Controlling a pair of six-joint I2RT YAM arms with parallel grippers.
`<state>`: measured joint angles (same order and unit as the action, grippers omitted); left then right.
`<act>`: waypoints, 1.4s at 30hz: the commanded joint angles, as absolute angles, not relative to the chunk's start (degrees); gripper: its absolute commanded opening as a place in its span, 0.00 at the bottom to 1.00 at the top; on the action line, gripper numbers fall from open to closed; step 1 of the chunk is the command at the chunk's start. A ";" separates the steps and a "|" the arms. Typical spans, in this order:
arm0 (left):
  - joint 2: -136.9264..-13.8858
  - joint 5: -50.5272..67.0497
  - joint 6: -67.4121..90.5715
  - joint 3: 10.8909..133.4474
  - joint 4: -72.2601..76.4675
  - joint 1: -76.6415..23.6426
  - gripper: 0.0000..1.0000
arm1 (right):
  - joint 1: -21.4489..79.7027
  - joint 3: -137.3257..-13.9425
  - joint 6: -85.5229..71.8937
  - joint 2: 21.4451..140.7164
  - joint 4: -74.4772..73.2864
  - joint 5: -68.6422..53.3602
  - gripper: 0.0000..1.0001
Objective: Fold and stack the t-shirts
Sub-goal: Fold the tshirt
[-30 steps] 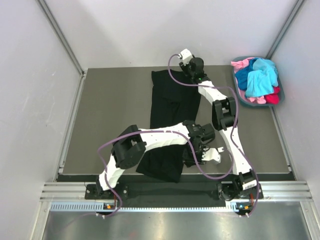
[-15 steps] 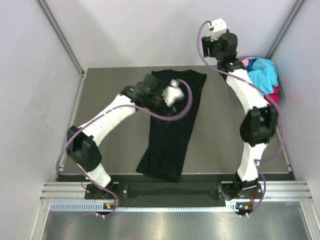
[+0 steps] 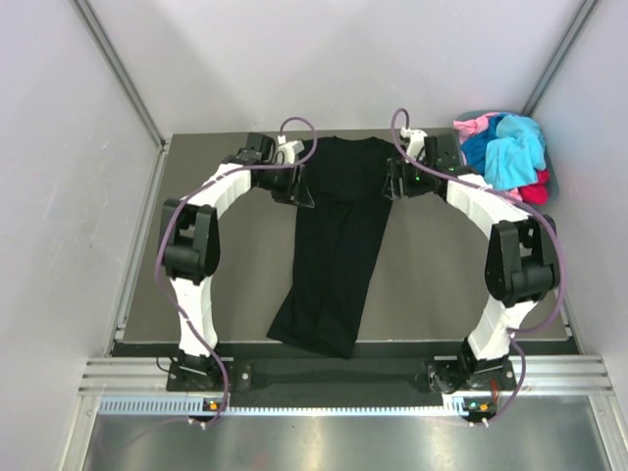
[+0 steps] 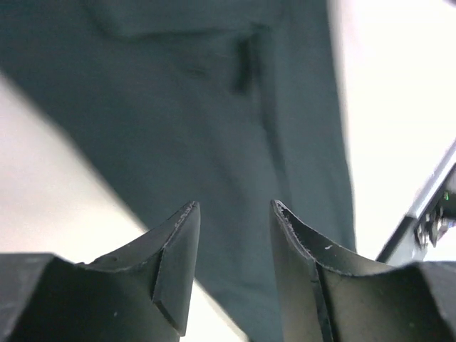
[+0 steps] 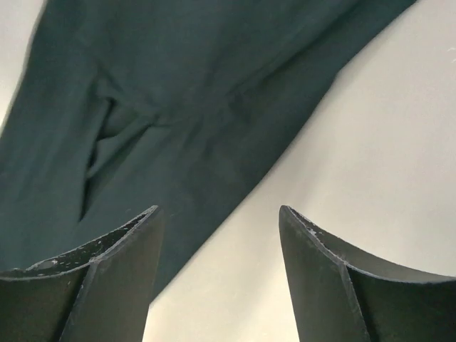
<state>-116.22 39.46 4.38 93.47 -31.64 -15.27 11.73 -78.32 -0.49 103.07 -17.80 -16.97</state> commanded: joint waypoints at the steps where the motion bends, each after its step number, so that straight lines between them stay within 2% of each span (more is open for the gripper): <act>1: -122.33 44.38 9.32 100.52 -30.14 -12.05 0.49 | 11.25 -78.14 -2.37 97.03 -14.68 -21.88 0.66; 9: -131.04 43.77 8.53 107.57 -31.72 -9.76 0.53 | 8.97 -78.74 -4.65 103.78 -13.63 -22.15 0.65; 21: -138.43 42.28 7.82 113.46 -33.84 -9.67 0.50 | 6.07 -88.41 -4.22 117.68 -16.26 -21.88 0.63; 25: -140.09 42.10 8.09 114.87 -33.93 -9.67 0.42 | 5.63 -91.84 -4.13 120.67 -16.96 -22.15 0.62; 27: -140.80 42.19 8.09 115.49 -34.01 -9.67 0.24 | 5.54 -93.24 -4.48 122.69 -17.40 -22.41 0.62; 29: -141.68 42.62 8.00 116.10 -34.01 -9.67 0.13 | 5.54 -96.05 -4.57 124.36 -18.01 -23.20 0.62; 30: -141.94 42.80 8.00 116.28 -34.10 -9.67 0.00 | 5.54 -97.20 -4.92 126.19 -18.63 -23.55 0.62; 38: -141.33 42.80 7.12 115.75 -34.10 -9.41 0.00 | 5.45 -109.32 -6.68 134.73 -22.32 -25.93 0.60; 40: -140.46 42.63 7.12 115.58 -34.01 -9.32 0.00 | 5.36 -113.02 -7.03 136.93 -23.55 -26.19 0.54; 42: -139.66 42.54 7.12 114.79 -33.84 -9.32 0.00 | 5.36 -116.17 -7.47 138.69 -24.26 -26.45 0.39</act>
<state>-141.10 43.40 8.82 114.78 -33.54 -9.54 5.82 -110.87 -6.11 136.59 -22.35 -25.02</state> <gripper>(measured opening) 0.012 0.441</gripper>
